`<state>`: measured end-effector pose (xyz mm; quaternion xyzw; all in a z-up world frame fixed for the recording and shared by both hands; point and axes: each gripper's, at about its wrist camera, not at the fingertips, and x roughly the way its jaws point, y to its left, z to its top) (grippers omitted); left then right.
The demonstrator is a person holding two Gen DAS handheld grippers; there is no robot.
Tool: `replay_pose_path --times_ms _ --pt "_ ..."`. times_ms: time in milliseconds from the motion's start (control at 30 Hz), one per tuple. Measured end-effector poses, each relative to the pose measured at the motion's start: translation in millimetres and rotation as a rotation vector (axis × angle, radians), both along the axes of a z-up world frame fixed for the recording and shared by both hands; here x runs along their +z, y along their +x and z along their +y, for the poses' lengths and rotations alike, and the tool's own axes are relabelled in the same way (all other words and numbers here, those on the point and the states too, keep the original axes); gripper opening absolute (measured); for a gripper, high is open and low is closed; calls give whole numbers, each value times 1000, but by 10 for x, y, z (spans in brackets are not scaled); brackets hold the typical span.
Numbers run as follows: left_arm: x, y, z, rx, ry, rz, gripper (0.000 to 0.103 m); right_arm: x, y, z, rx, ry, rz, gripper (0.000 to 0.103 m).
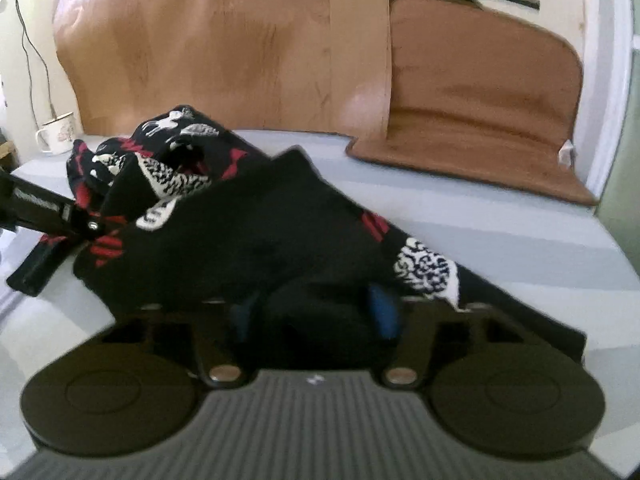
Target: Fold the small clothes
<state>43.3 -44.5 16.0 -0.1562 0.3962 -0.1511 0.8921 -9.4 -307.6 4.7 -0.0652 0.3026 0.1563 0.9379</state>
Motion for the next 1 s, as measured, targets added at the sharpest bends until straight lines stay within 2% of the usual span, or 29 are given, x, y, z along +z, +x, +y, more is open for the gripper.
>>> replay_pose_path --times_ms 33,133,200,300,367,433,500,533,567,600,633,667,733,833,1000 --pt "46 -39 44 2 -4 -18 8 39 -41 54 28 0 9 19" --pt "213 -259 336 54 23 -97 8 216 -236 164 210 152 72 18" --pt "285 -428 675 99 -2 -121 8 267 -423 372 354 192 134 18" --pt "272 -759 1196 134 -65 -104 8 199 -656 792 548 224 251 18" --pt "202 -983 1436 156 -82 -92 9 166 -732 1031 636 188 268 28" --pt "148 -1155 1552 185 -77 -86 10 204 -701 1148 716 173 270 43" --pt "139 -1261 1556 238 -18 -102 12 349 -575 1160 741 156 218 45" --pt "130 -1304 1583 252 -7 -113 20 462 -528 1143 743 173 191 51" --pt "118 -1335 1622 262 -25 -120 35 588 -447 1107 738 208 167 54" --pt "111 -1350 1677 274 -55 -124 42 717 -326 1091 717 247 138 59" --pt "109 -1350 1723 290 -79 -132 52 821 -171 1120 681 276 112 59" --pt "112 -1336 1741 302 -87 -142 52 915 -32 1176 637 289 92 59" --pt "132 -1268 1742 301 -96 -155 52 1006 227 1402 560 237 71 59" --pt "133 -1212 1689 270 -113 -168 56 986 473 1968 544 14 15 59" --pt "125 -1229 1540 215 -85 -185 64 489 822 2713 600 -264 67 57"
